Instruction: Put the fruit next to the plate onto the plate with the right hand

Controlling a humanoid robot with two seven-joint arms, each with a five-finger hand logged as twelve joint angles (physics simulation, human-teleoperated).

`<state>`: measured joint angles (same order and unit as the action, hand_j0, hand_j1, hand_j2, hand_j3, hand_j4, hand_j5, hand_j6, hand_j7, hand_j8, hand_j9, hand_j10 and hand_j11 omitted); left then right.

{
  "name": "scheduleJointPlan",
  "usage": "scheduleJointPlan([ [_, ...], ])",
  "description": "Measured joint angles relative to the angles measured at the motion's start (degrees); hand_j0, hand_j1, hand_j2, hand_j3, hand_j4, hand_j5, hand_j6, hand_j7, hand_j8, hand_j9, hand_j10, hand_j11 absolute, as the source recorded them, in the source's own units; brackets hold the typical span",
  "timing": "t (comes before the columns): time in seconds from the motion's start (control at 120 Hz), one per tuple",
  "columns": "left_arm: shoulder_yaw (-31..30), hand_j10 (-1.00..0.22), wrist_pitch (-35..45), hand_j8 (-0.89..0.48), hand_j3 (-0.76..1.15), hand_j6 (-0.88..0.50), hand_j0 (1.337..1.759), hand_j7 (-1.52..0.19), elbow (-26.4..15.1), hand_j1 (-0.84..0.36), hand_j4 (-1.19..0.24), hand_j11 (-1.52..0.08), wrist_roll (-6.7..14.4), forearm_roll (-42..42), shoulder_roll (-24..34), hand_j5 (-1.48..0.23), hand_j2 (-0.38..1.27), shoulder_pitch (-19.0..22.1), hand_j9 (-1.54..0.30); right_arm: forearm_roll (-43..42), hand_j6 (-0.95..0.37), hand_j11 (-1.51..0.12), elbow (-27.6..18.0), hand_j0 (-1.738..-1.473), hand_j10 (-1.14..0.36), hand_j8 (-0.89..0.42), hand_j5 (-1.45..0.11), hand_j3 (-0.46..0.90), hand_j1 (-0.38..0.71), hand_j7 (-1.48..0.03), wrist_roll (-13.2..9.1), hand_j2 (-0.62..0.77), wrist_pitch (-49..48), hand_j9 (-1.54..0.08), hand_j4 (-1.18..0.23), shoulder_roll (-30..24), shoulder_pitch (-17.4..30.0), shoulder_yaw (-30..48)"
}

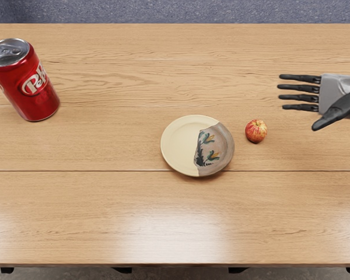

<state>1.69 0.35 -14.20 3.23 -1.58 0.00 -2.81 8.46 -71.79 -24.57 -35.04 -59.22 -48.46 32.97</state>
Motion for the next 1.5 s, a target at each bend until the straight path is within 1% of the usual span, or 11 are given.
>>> scheduleJointPlan([
  [0.233, 0.00, 0.00, 0.00, 0.00, 0.00, 0.00, 1.658, 0.00, -0.02, 0.35, 0.00, 0.00, -0.01, 0.00, 0.00, 0.00, 0.00, 0.00, 0.00, -1.20, -0.02, -0.03, -0.49, -1.658, -0.02, -0.02, -0.03, 0.00, -0.33, -0.03, -0.13, 0.00, 0.00, -0.03, -0.02, 0.32, -0.23, 0.40],
  [0.367, 0.00, 0.00, 0.00, 0.00, 0.00, 0.00, 1.658, 0.00, -0.02, 0.35, 0.00, 0.00, -0.01, -0.01, 0.00, 0.00, 0.00, 0.00, 0.00, -11.21, -0.03, -0.04, -6.89, -1.658, -0.03, -0.03, -0.04, 0.00, -0.32, -0.04, -0.11, -0.01, 0.00, -0.04, -0.03, 0.39, -1.01, 3.25],
  [0.55, 0.00, 0.00, 0.00, 0.00, 0.00, 0.00, 1.658, 0.00, 0.00, 0.35, 0.00, 0.00, -0.01, -0.01, 0.00, 0.00, 0.00, 0.00, 0.00, -20.22, -0.14, -0.18, -10.57, -1.658, -0.14, -0.14, -0.18, 0.00, -0.19, -0.18, -0.17, -0.03, 0.00, -0.18, -0.14, 0.74, -2.43, 6.08],
  [0.642, -0.01, 0.00, 0.00, 0.00, 0.00, 0.00, 1.658, 0.00, 0.00, 0.35, 0.00, 0.00, -0.03, -0.01, 0.00, 0.00, 0.00, 0.00, 0.00, -27.20, -0.17, -0.21, -14.45, -1.658, -0.16, -0.16, -0.21, 0.00, -0.15, -0.21, -1.50, -0.03, 1.89, -0.21, -0.16, 0.85, -3.27, 6.26],
  [0.733, 0.00, 0.00, 0.00, 0.00, 0.00, 0.00, 1.658, 0.00, -0.01, 0.35, 0.00, 0.00, -0.02, -0.01, 0.00, 0.00, 0.00, 0.00, 0.00, -34.13, -0.18, -0.24, -17.64, -1.658, -0.18, -0.18, -0.24, 0.00, -0.13, -0.24, -2.40, -0.03, 8.55, -0.24, -0.18, 2.16, -4.15, 5.97],
  [0.775, 0.00, 0.00, 0.00, 0.00, 0.00, 0.00, 1.658, 0.00, -0.01, 0.35, 0.00, 0.00, -0.02, -0.01, 0.00, 0.00, 0.00, 0.00, 0.00, -39.52, -0.18, -0.23, -18.26, -1.658, -0.18, -0.18, -0.23, 0.00, -0.14, -0.23, -4.34, -0.03, 10.79, -0.23, -0.18, 4.52, -6.17, 4.66],
  [0.858, -0.01, 0.00, 0.00, 0.00, 0.00, 0.00, 1.658, 0.00, 0.01, 0.35, 0.00, 0.00, -0.03, 0.00, 0.00, 0.00, 0.00, 0.00, 0.00, -46.55, -0.15, -0.20, -18.57, -1.658, -0.15, -0.15, -0.20, 0.00, -0.17, -0.20, -7.70, -0.03, 13.35, -0.20, -0.15, 9.52, -8.82, 2.81],
  [0.975, -0.01, 0.00, 0.00, 0.00, 0.00, 0.00, 1.658, 0.00, 0.00, 0.35, 0.00, 0.00, -0.01, 0.00, 0.00, 0.00, 0.00, 0.00, 0.00, -54.99, -0.15, -0.19, -18.11, -1.658, -0.15, -0.15, -0.19, 0.00, -0.18, -0.19, -9.54, -0.03, 20.37, -0.19, -0.15, 14.86, -9.96, -0.68],
  [1.15, -0.01, 0.00, 0.00, 0.00, 0.00, 0.00, 1.658, 0.00, 0.00, 0.35, 0.00, 0.00, 0.00, 0.01, 0.00, 0.00, 0.00, 0.00, 0.00, -61.45, -0.13, -0.16, -17.62, -1.658, -0.13, -0.13, -0.16, 0.00, -0.20, -0.16, -10.27, -0.02, 35.20, -0.16, -0.13, 18.35, -6.93, -7.04],
  [1.292, -0.01, 0.00, 0.00, 0.00, 0.00, 0.00, 1.658, 0.00, 0.00, 0.35, 0.00, 0.00, -0.01, 0.00, 0.00, 0.00, 0.00, -0.08, 0.00, -66.10, -0.12, -0.14, -15.29, -1.658, -0.11, -0.11, -0.14, 0.00, -0.22, -0.14, -10.39, -0.02, 45.42, -0.14, -0.11, 21.78, -4.67, -11.36],
  [1.5, -0.01, 0.00, 0.00, 0.00, 0.00, 0.00, 1.658, 0.00, 0.00, 0.35, 0.00, 0.00, -0.01, 0.00, 0.00, 0.00, 0.00, -0.05, 0.00, -68.25, -0.12, -0.15, -11.84, -1.658, -0.12, -0.12, -0.15, 0.00, -0.21, -0.15, -10.43, -0.02, 50.65, -0.15, -0.12, 25.62, -3.22, -13.63],
])
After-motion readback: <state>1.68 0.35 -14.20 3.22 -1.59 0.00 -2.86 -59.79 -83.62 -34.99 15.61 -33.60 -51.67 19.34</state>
